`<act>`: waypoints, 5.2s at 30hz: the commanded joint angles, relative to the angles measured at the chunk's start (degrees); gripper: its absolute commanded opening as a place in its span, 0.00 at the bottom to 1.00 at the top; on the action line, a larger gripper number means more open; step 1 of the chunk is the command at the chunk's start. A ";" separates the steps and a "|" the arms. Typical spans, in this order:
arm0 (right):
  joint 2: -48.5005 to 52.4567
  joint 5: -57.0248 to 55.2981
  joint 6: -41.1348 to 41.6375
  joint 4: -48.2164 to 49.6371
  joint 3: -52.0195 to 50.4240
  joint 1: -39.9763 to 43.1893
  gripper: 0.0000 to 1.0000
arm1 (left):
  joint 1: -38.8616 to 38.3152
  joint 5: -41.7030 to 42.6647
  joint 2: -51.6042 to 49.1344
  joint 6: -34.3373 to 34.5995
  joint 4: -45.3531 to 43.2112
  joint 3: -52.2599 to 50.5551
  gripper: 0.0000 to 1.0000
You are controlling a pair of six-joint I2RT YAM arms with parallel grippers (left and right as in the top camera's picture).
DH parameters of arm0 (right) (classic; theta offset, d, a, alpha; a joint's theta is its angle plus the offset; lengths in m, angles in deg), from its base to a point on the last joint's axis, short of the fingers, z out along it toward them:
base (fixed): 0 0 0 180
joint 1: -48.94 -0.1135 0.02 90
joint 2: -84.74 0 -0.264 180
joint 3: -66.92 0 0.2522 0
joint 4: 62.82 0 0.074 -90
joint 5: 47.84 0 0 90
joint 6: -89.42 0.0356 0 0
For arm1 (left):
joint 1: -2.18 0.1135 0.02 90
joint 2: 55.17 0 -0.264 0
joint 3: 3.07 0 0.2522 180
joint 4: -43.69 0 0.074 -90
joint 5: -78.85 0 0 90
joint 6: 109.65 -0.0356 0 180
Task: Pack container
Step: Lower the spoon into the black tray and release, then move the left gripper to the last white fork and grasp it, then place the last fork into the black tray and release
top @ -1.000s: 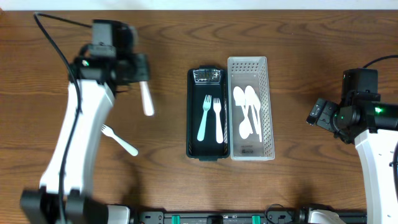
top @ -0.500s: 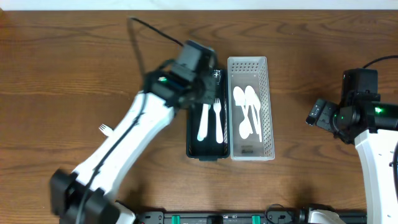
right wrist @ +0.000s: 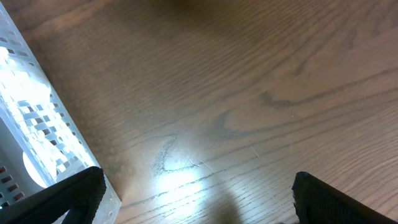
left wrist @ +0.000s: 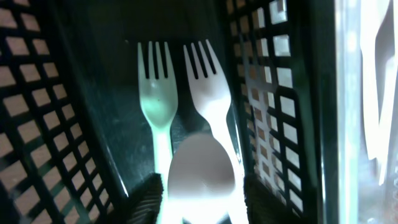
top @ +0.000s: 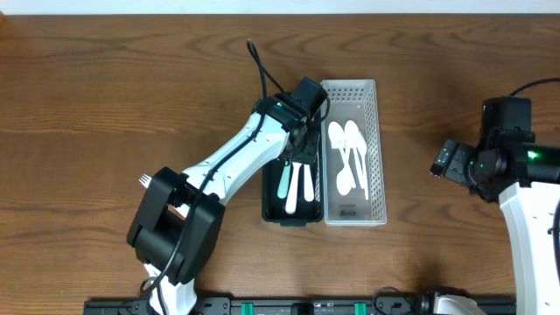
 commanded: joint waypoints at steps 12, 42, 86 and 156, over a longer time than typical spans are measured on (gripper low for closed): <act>-0.09 0.46 -0.87 -0.24 -0.17 0.33 0.99 | 7.61 -9.46 17.57 -1.97 3.50 0.39 0.63; -0.09 1.51 -1.31 -0.04 -0.17 0.33 0.99 | 53.68 1.55 9.90 11.72 7.56 -16.57 0.89; -0.09 1.55 -1.70 -0.09 -0.17 0.33 0.99 | 53.72 -1.81 6.23 9.11 -3.54 -25.00 0.75; -0.09 1.51 -1.73 0.13 -0.20 0.33 0.99 | 10.88 -2.27 29.38 6.78 4.35 -4.98 0.13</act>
